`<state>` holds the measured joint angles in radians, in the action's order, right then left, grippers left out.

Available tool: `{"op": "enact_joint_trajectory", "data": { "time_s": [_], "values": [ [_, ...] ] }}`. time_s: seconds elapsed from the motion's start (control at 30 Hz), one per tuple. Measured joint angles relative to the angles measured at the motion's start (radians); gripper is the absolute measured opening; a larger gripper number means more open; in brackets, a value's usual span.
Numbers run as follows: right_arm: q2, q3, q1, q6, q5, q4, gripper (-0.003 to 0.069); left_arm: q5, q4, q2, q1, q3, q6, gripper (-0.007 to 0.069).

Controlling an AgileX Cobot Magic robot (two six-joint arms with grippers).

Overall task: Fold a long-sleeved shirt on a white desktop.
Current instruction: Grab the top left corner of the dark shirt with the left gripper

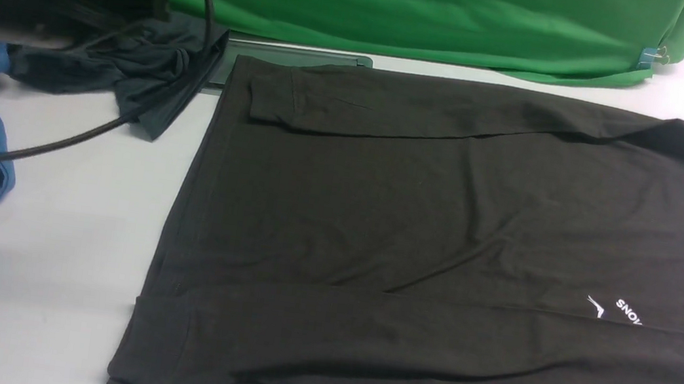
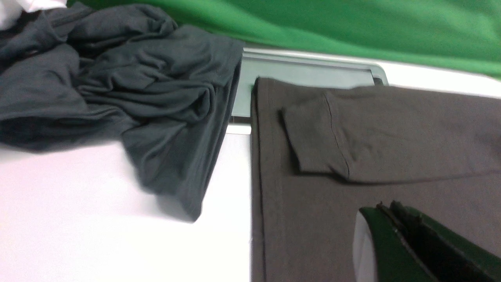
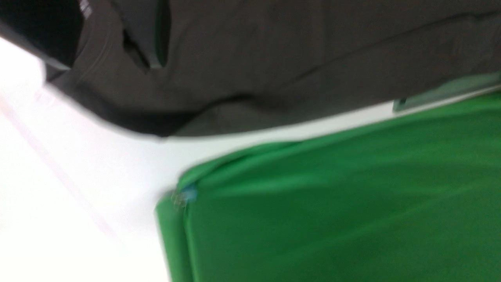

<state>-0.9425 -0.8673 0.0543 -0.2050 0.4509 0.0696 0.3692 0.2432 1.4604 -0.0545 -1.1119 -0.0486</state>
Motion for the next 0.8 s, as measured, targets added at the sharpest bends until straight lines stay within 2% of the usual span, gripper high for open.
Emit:
{"op": "enact_joint_trajectory", "data": {
  "time_s": [0.27,0.4,0.43,0.6,0.8],
  "values": [
    [-0.032,0.063,-0.110,0.080,0.010,0.049,0.0241,0.130,0.135,0.255,0.000,-0.147,0.001,0.0046],
    [-0.060,0.069,-0.177,0.085,0.004,0.052,0.0241,0.244,0.196,0.439,0.000,-0.322,0.001,0.0127],
    [-0.061,0.069,-0.177,0.085,0.004,0.052,0.0241,0.244,0.196,0.439,0.000,-0.322,0.001,0.0127],
    [-0.078,0.069,-0.195,0.085,-0.003,0.055,0.0241,0.305,0.233,0.596,0.000,-0.501,0.049,0.0287],
    [-0.079,0.069,-0.195,0.082,-0.027,0.056,0.0241,0.307,0.302,0.716,0.000,-0.577,0.049,0.0459]
  ]
}}
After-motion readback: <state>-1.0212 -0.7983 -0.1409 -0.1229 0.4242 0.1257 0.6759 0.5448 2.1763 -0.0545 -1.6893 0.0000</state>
